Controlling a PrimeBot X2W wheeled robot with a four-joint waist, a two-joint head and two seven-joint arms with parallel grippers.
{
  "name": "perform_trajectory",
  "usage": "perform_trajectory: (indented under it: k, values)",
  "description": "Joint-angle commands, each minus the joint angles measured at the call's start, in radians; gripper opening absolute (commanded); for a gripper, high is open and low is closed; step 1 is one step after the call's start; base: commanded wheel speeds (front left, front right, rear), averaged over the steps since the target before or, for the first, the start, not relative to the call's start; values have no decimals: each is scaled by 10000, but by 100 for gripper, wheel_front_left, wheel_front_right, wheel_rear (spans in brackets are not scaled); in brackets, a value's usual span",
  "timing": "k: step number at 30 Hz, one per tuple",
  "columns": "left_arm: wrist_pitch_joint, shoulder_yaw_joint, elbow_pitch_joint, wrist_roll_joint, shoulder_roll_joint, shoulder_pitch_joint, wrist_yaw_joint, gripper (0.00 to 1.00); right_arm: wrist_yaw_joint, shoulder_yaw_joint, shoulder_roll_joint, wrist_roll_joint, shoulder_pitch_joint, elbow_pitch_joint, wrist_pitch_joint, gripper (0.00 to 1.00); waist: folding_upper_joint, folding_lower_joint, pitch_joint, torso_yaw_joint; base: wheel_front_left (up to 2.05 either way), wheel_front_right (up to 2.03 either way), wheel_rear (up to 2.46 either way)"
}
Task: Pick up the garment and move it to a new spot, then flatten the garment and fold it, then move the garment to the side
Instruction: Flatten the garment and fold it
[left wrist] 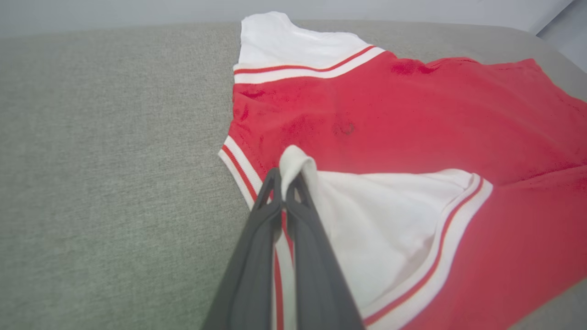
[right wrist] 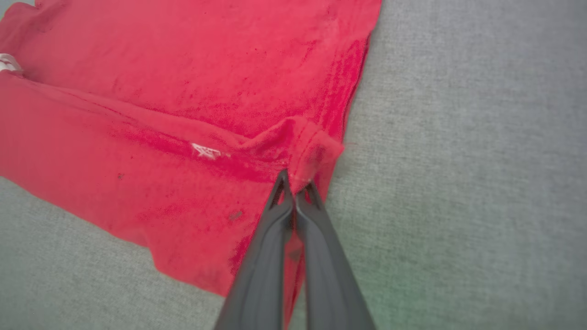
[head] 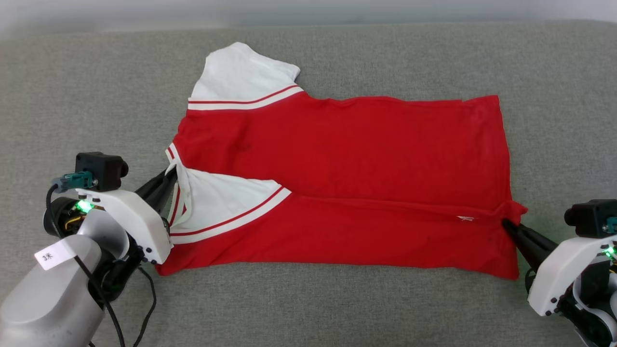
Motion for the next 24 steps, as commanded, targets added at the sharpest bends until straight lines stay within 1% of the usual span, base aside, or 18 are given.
perform_trajectory:
  k: [1, 6, 10, 13, 14, 15, 18, 20, 24]
  values:
    - [-34, -52, 386, 5, -89, -155, -97, 0, -13, 71, 100, -67, -214, 134, -45, 0, 0, -2, 217, -80, 0, 0, 0]
    - [-253, -278, 1586, 44, -444, -401, -397, 0, -13, 309, 254, -191, -448, 565, -3, 0, 0, -2, 328, -121, 0, 0, 0]
    - [-476, -501, 2251, 97, -702, -505, -585, 0, -13, 401, 294, -157, -475, 758, -71, 0, 0, -2, 256, -83, 0, 0, 0]
    - [-608, -614, 2607, 76, -787, -658, -673, 0, -13, 347, 306, -171, -492, 792, -176, 0, 0, -2, 91, -12, 0, 0, 0]
    - [-667, -608, 2711, 34, -819, -728, -692, 20, -13, 323, 319, -179, -480, 786, -196, 22, 0, -2, 12, 16, 0, 0, 0]
    - [-703, -640, 2773, 54, -824, -799, -695, 100, -11, 297, 340, -153, -446, 765, -179, 100, 0, -2, -75, 46, 0, 0, 0]
    - [-742, -701, 2825, 102, -785, -971, -721, 100, -13, 201, 343, -136, -368, 659, -220, 100, 0, -2, -266, 122, 0, 0, 0]
    - [-784, -778, 2785, 184, -654, -1136, -745, 100, -11, 113, 364, -105, -242, 548, -212, 100, 0, -2, -476, 202, 0, 0, 0]
    - [-324, -955, 2555, 74, -416, -1375, -772, 100, -11, -141, 283, -181, -48, 272, -141, 100, 0, -2, -868, 365, 0, 0, 0]
